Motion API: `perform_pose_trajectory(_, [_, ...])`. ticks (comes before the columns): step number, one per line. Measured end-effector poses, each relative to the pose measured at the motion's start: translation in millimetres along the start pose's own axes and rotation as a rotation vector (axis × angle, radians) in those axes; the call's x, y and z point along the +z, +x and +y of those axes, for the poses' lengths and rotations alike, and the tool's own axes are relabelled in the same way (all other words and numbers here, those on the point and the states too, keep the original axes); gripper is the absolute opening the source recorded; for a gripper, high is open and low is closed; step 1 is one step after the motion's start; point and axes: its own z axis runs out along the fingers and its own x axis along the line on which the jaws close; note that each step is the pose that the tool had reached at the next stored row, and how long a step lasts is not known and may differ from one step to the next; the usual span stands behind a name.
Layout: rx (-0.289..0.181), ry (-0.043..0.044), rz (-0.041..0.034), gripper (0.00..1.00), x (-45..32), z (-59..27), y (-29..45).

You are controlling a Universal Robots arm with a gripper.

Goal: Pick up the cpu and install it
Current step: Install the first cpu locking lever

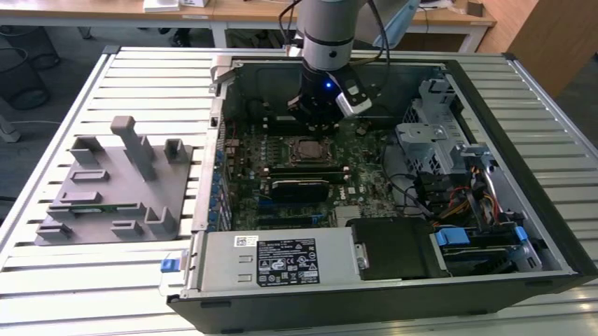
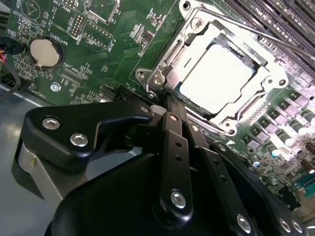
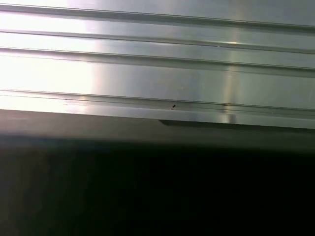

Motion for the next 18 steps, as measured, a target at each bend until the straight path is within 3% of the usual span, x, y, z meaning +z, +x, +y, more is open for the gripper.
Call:
perform_pose_trajectory(4, [0.000,-0.0010,0.0014,0.11,1.4,-0.4,0.0])
perform_pose_trajectory(6, [0.000,-0.0174,0.0021,0.11,0.7,-1.1,0.4])
perform_pose_trajectory(9, [0.000,-0.0521,0.0024,0.11,-0.3,-1.8,0.7])
perform_pose_trajectory(11, [0.001,-0.0647,-0.0016,0.11,-0.5,0.1,-0.5])
perform_pose_trajectory(18, [0.001,-0.0638,-0.0014,0.11,-8.7,0.0,-0.6])
